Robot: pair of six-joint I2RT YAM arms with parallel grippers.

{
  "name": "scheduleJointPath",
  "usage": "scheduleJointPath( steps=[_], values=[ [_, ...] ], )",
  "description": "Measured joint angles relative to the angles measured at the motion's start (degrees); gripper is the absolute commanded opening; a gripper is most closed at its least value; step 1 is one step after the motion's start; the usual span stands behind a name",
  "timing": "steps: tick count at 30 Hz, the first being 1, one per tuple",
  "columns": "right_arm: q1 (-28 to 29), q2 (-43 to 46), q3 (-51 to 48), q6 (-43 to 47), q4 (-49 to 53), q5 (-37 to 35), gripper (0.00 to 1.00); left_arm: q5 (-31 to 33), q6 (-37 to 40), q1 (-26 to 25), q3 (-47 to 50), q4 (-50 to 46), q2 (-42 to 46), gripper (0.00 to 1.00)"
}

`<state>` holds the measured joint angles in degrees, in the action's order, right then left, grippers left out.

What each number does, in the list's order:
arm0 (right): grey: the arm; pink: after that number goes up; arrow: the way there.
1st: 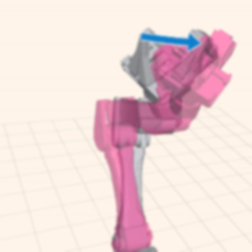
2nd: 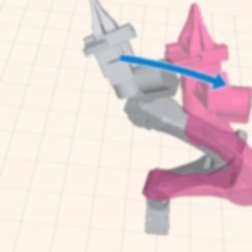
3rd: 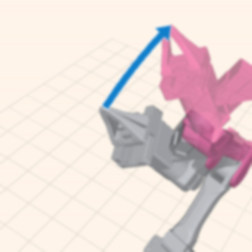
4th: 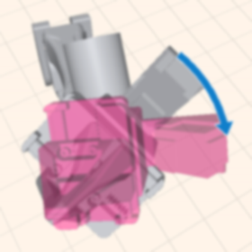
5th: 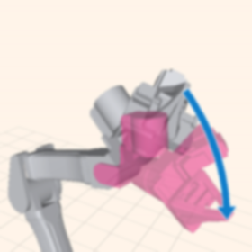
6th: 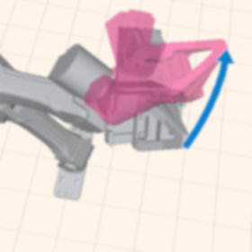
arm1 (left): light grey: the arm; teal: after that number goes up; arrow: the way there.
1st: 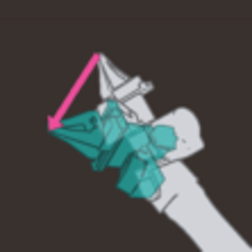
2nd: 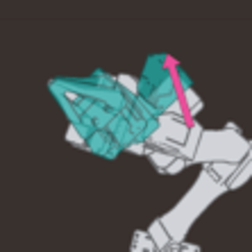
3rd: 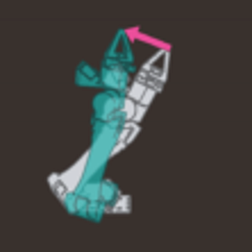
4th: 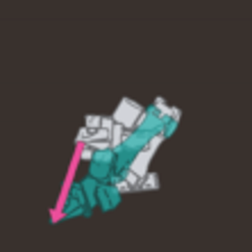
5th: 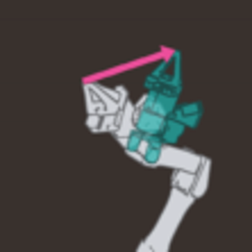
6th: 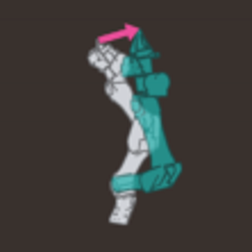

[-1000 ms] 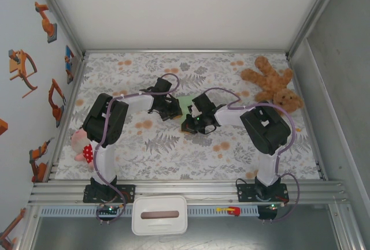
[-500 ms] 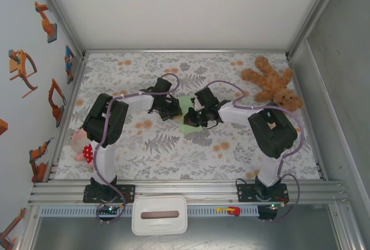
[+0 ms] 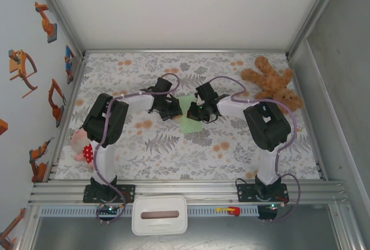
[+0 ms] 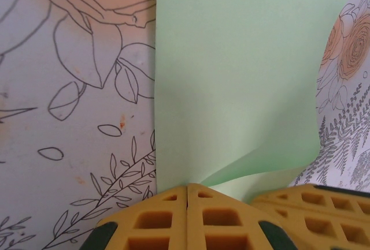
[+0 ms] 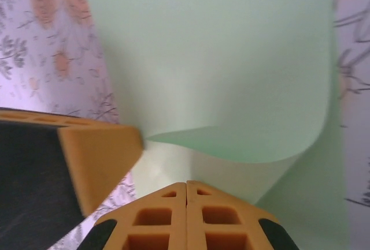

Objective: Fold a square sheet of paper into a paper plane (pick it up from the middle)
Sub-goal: Fold the triangle a second time at the center of the table.

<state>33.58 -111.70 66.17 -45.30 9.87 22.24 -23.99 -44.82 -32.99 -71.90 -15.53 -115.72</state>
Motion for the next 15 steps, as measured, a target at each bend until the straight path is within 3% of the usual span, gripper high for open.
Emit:
scheduleJointPath(
  steps=[10, 15],
  values=[
    [-0.28, -0.50, 0.15, -2.54, 0.59, -2.62, 0.00, 0.85, -0.11, -0.04, -0.50, -0.68, 0.83, 0.13],
    [-0.28, -0.42, -0.57, -4.24, -0.50, -2.58, 0.00, 1.07, -2.36, -0.74, 5.66, 3.76, 7.65, 0.17]
  ],
)
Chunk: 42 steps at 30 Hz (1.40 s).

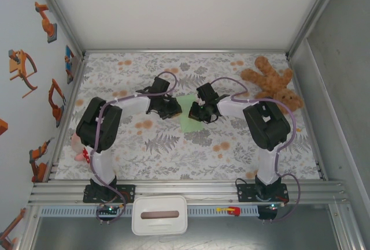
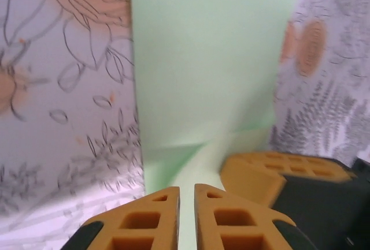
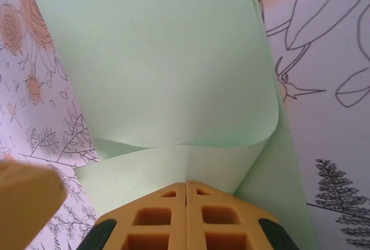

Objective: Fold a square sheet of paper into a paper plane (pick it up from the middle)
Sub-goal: Fold the triangle a second time at the center of the table.

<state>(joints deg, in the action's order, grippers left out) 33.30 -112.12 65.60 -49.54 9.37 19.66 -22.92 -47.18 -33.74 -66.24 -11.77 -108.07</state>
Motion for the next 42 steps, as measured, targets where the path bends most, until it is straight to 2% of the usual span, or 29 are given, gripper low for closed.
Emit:
scheduleJointPath(
  steps=[4, 12, 29, 42],
  values=[
    [0.00, 0.13, -0.50, -0.85, -0.81, 0.17, 0.00, -0.48, -3.32, -2.21, 5.84, 4.57, 4.42, 0.17],
    [-0.17, 0.33, -1.42, -2.16, -2.34, 0.50, 0.00, -1.16, -7.41, -6.71, 9.77, 8.98, 4.11, 0.13],
    [-0.85, 0.33, -2.67, -2.97, -5.16, 1.70, 0.00, -0.11, -7.61, -6.58, 10.82, 10.16, 1.29, 0.09],
    [-1.46, 0.26, -3.37, -2.51, -6.45, 3.37, 0.00, -1.55, -7.17, -5.88, 15.32, 14.03, 5.03, 0.10]
  ],
)
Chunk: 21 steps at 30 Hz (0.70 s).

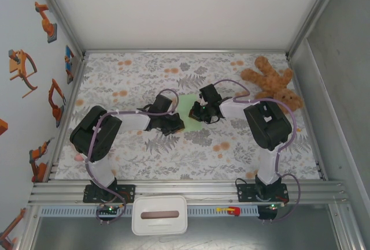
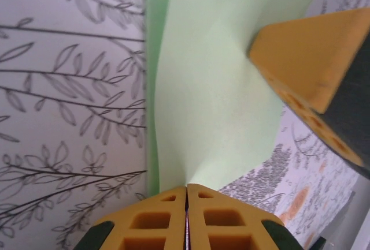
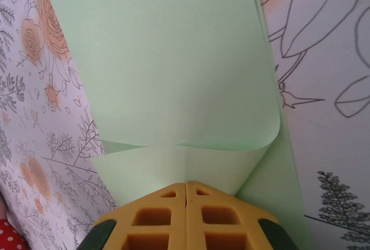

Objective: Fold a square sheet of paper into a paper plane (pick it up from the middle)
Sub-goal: Fold the triangle a second time at the center of the table.

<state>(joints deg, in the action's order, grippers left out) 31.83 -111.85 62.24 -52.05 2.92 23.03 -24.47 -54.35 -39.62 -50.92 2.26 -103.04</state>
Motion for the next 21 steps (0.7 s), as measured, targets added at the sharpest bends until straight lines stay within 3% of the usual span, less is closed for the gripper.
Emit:
scheduleJointPath(
  steps=[21],
  values=[
    [-0.24, 0.46, 0.17, 3.67, 0.37, -0.22, 0.00, 2.14, -0.11, 0.33, -2.49, -1.27, -2.80, 0.02]
  ],
)
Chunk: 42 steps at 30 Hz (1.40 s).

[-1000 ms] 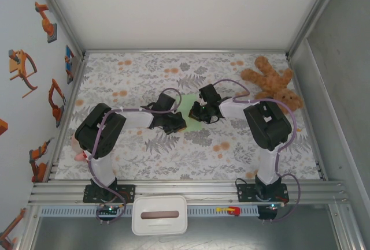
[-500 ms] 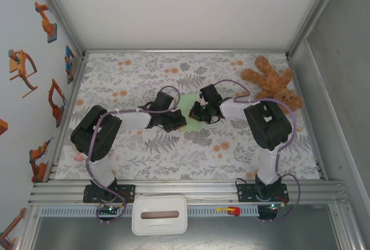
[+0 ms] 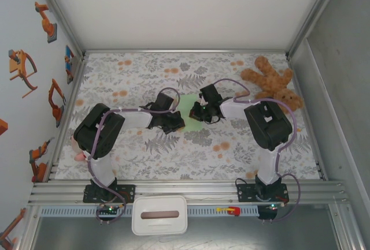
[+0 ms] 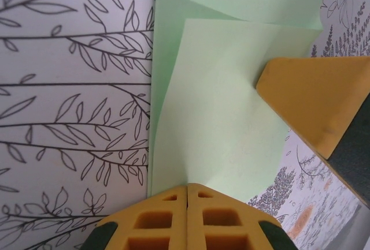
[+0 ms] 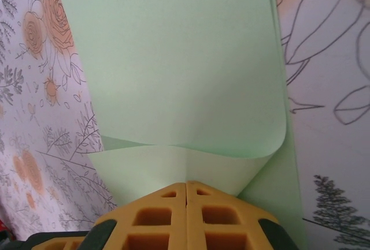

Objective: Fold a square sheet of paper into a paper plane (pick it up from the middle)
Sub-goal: Fold the triangle a second time at the center of the table.

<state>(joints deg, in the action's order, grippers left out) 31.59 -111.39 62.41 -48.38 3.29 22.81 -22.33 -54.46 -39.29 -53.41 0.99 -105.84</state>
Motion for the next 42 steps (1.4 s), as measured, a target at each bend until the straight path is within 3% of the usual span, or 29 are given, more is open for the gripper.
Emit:
scheduleJointPath(
  steps=[19, 31, 36, 42],
  values=[
    [2.71, 0.44, 0.37, 3.50, -1.25, 2.25, 0.00, -0.17, -0.02, 0.15, 0.04, 0.09, 0.00, 0.00],
    [-8.04, -2.23, 0.76, 6.47, -1.84, 6.86, 0.00, -0.17, -0.04, 0.33, 0.07, -0.02, 0.00, 0.00],
    [-11.54, -2.27, 2.19, 7.89, -1.01, 4.28, 0.00, -0.44, -0.02, 0.37, -0.15, -0.44, 0.00, 0.03],
    [-11.91, 5.14, -1.31, 6.99, -0.87, 2.60, 0.13, -0.90, 0.39, 0.37, -3.74, -4.63, 0.35, 0.13]
  ],
)
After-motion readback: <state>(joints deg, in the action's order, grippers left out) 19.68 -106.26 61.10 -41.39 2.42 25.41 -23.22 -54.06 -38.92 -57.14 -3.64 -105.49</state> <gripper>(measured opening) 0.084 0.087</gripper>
